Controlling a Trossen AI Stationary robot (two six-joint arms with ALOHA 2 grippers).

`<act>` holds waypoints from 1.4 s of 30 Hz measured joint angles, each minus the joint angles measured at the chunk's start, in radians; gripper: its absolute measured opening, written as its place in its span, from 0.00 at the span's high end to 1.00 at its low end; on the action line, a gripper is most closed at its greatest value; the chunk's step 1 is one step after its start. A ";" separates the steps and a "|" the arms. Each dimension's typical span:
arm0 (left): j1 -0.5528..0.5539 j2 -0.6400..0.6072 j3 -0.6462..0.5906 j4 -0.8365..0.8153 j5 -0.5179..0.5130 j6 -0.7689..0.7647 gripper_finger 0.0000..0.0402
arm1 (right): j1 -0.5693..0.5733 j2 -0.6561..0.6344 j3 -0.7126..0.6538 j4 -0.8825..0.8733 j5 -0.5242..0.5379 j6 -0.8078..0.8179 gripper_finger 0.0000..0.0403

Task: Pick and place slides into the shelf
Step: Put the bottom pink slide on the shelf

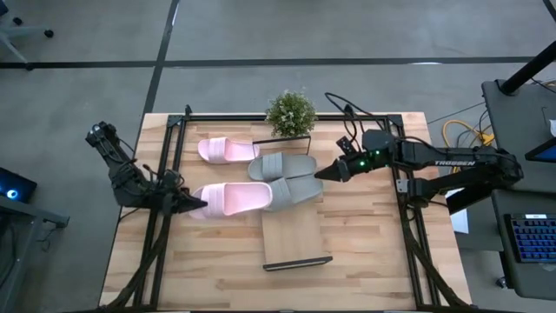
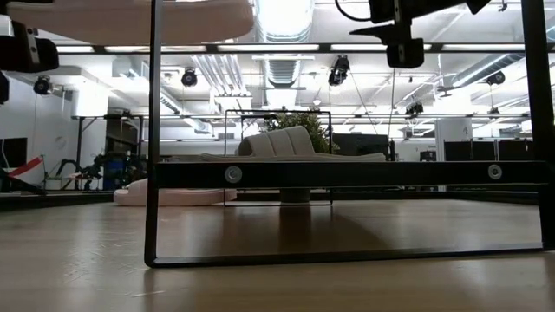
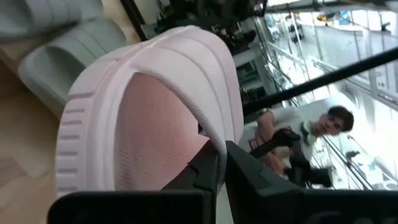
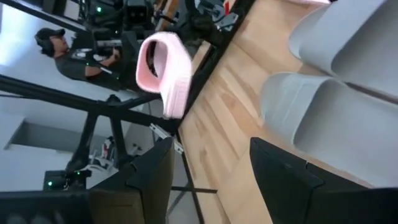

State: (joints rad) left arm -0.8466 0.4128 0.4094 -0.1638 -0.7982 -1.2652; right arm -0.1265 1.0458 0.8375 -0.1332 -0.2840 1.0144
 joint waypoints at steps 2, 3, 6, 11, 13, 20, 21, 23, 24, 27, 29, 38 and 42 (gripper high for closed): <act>0.027 0.014 0.008 0.000 0.001 0.000 1.00 | 0.022 0.010 0.000 0.021 0.021 0.008 0.50; 0.043 0.021 0.011 0.001 0.001 -0.001 1.00 | 0.033 0.014 0.000 0.031 0.036 0.010 0.50; 0.087 0.043 0.024 -0.001 0.000 -0.003 1.00 | 0.066 0.038 -0.001 0.086 0.081 0.024 0.50; 0.154 0.084 0.039 0.022 0.001 0.000 1.00 | 0.123 0.109 0.000 0.226 0.132 0.047 0.50; 0.179 0.094 0.039 0.073 0.000 0.019 1.00 | 0.139 0.139 0.000 0.265 0.134 0.055 0.50; 0.255 0.174 0.044 0.327 0.007 0.162 1.00 | 0.194 0.189 0.000 0.353 0.232 0.031 0.50; 0.264 0.188 0.047 0.345 0.006 0.176 1.00 | 0.201 0.186 0.000 0.362 0.259 0.023 0.50; 0.281 0.220 0.060 0.351 -0.011 0.177 1.00 | 0.211 0.171 0.000 0.356 0.298 0.007 0.50; 0.290 0.237 0.066 0.352 -0.025 0.175 1.00 | 0.216 0.166 0.000 0.356 0.317 0.003 0.50; 0.319 0.291 0.087 0.358 -0.071 0.163 1.00 | 0.225 0.153 0.000 0.357 0.375 -0.015 0.50; 0.342 0.327 0.103 0.380 -0.107 0.146 1.00 | 0.232 0.151 0.000 0.358 0.405 -0.022 0.50; 0.451 0.496 0.196 0.662 -0.127 0.267 1.00 | 0.254 0.154 0.000 0.357 0.505 -0.055 0.50; 0.494 0.572 0.276 0.687 -0.128 0.334 1.00 | 0.256 0.154 0.000 0.369 0.521 -0.072 0.50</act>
State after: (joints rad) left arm -0.3526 0.9850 0.6858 0.5231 -0.9266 -0.9309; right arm 0.1291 1.1995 0.8375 0.2354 0.2374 0.9420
